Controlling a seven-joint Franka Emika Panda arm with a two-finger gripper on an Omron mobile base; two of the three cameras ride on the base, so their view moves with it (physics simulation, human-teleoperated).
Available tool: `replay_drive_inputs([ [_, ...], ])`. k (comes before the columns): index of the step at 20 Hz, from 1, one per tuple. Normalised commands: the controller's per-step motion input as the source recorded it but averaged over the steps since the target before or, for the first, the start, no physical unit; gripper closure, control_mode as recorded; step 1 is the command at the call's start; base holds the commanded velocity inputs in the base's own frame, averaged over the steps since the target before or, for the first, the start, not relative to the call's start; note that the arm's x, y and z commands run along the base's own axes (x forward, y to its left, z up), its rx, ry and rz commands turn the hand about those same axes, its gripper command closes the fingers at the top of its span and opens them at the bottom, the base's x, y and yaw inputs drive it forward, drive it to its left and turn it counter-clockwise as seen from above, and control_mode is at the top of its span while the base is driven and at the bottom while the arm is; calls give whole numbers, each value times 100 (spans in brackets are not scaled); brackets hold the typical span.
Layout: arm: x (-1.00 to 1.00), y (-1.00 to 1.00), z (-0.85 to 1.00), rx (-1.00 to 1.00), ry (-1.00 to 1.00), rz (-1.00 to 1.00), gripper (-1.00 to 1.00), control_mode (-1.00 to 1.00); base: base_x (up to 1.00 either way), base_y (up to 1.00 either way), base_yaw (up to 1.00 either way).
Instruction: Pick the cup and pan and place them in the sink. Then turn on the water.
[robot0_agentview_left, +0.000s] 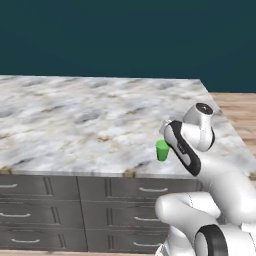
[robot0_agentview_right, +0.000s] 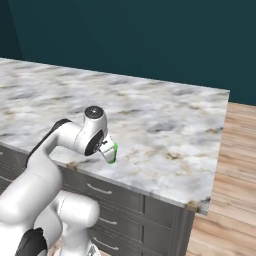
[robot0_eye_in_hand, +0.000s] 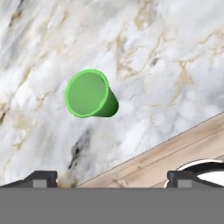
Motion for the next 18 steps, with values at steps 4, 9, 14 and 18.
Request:
replay_drive_inputs([
  [4,5,-7,-9,4,0,0,-100,-100,0,0,0],
  [9,0,-16,-8,5,0,0,-100,-100,0,0,0],
  [14,0,-3,-9,2,0,0,-100,-100,0,0,0],
  [18,0,0,-12,1,0,0,-100,-100,0,0,0],
])
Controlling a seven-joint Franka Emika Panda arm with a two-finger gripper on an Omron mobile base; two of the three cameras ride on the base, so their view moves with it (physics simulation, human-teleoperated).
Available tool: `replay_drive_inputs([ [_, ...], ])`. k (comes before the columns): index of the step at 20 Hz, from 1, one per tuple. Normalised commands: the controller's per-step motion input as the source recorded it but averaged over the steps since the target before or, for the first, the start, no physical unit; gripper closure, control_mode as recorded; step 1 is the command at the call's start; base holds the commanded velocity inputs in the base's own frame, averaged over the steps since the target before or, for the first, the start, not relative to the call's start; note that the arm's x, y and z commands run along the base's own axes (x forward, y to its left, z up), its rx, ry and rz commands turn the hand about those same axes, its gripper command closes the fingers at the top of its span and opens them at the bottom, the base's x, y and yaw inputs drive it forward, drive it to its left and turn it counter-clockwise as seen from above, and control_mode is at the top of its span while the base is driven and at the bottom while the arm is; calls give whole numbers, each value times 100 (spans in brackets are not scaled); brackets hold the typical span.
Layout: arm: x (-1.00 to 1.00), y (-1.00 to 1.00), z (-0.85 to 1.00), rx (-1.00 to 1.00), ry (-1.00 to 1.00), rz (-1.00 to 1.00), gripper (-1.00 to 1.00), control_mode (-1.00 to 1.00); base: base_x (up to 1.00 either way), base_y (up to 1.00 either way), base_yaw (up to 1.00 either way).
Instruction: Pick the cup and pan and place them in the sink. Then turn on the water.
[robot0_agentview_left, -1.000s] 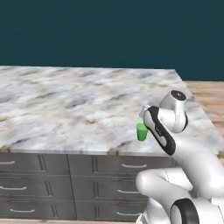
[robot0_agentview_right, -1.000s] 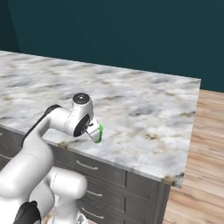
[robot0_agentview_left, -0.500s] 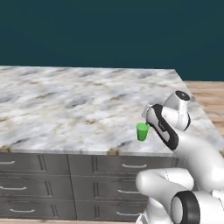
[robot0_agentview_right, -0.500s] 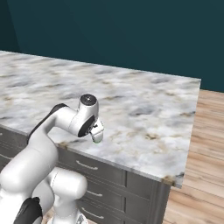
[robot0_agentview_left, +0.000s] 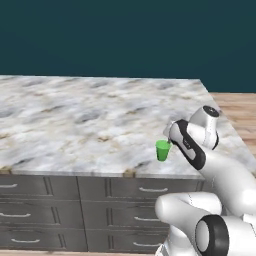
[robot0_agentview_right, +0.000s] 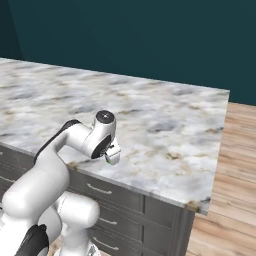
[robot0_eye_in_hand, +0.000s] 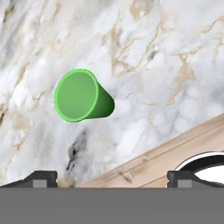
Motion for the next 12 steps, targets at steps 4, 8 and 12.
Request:
replay_drive_inputs([
  [4,0,0,-14,1,0,0,-100,-100,0,0,0],
  [8,0,0,-12,1,0,0,-100,-100,0,0,0],
  [12,0,0,-13,1,0,0,-100,-100,0,0,0],
])
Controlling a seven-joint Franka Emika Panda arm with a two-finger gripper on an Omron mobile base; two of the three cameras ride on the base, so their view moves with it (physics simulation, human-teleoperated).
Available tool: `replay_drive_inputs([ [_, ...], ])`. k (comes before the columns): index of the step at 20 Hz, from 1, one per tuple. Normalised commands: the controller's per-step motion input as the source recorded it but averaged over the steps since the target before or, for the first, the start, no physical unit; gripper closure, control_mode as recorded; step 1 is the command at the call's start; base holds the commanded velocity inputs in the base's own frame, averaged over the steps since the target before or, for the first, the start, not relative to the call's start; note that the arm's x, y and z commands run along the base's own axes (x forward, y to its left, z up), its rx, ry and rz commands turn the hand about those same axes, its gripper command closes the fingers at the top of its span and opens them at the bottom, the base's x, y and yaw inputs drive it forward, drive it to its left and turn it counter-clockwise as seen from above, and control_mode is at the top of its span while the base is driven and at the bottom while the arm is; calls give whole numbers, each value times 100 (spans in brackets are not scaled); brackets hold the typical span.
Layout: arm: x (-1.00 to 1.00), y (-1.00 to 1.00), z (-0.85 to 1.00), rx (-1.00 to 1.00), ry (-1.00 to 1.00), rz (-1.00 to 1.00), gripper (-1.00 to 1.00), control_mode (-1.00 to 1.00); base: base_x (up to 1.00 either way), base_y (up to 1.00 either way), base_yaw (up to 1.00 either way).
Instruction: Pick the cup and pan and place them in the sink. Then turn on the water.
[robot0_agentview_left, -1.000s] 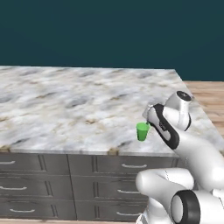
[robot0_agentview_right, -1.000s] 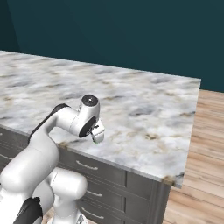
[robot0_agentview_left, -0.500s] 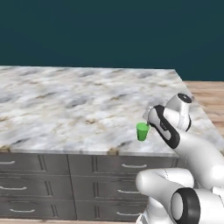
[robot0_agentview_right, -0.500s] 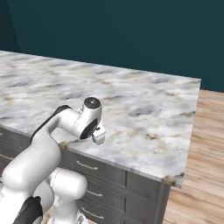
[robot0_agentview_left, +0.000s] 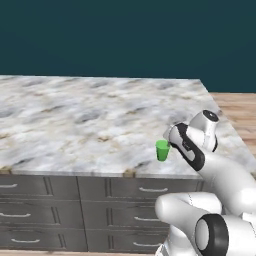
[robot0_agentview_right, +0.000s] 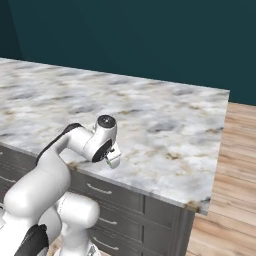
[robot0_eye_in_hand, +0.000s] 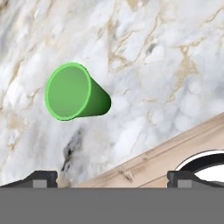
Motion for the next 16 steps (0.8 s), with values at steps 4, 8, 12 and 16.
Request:
replay_drive_inputs([
  [4,6,0,-14,1,0,0,-100,-100,0,0,0],
  [8,12,0,-11,1,0,0,-100,-100,0,0,0],
  [12,15,0,-7,0,0,0,-100,-100,0,0,0],
  [16,19,0,-1,0,0,0,-100,-100,0,0,0],
])
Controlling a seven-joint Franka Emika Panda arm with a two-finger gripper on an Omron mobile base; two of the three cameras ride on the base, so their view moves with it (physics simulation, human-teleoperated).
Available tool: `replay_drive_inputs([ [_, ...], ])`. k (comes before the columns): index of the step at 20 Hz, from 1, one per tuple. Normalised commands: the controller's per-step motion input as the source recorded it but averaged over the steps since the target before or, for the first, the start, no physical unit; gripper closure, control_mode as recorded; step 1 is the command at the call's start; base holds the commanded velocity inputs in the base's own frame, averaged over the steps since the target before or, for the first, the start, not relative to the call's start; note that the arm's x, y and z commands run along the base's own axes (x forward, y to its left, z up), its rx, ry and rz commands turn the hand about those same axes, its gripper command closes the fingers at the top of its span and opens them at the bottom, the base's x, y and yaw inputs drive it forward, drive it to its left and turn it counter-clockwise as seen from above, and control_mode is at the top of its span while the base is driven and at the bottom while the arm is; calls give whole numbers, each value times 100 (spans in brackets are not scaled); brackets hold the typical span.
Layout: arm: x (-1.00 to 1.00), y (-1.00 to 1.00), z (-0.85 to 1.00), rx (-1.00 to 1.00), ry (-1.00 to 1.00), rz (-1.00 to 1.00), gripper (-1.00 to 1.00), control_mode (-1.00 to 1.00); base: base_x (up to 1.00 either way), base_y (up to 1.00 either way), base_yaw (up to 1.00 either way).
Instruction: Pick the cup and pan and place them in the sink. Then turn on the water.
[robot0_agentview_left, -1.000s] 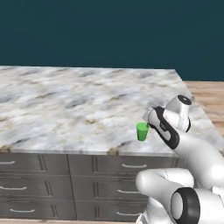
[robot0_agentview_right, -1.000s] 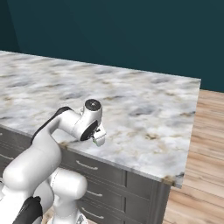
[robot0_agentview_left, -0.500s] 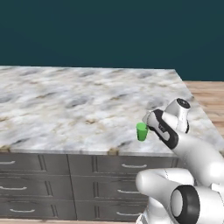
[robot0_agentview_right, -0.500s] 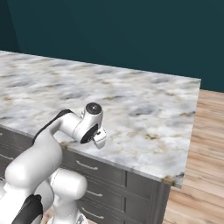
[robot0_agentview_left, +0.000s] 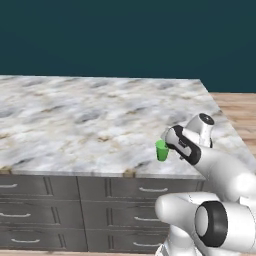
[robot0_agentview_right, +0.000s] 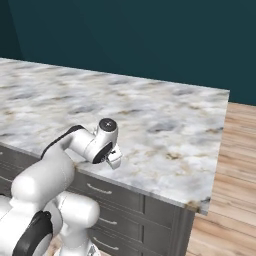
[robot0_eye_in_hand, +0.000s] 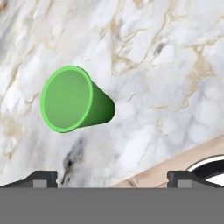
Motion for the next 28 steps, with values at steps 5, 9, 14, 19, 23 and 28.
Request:
replay_drive_inputs([
  [5,21,0,-2,1,0,0,-100,-100,0,0,0],
  [9,19,0,-11,1,0,0,-100,-100,0,0,0],
  [14,20,0,-17,1,0,0,-100,-100,0,0,0],
  [19,15,0,-8,2,0,0,-100,-100,0,0,0],
  [23,11,0,-3,3,0,0,-100,-100,0,0,0],
  [28,9,0,-9,3,0,0,-100,-100,0,0,0],
])
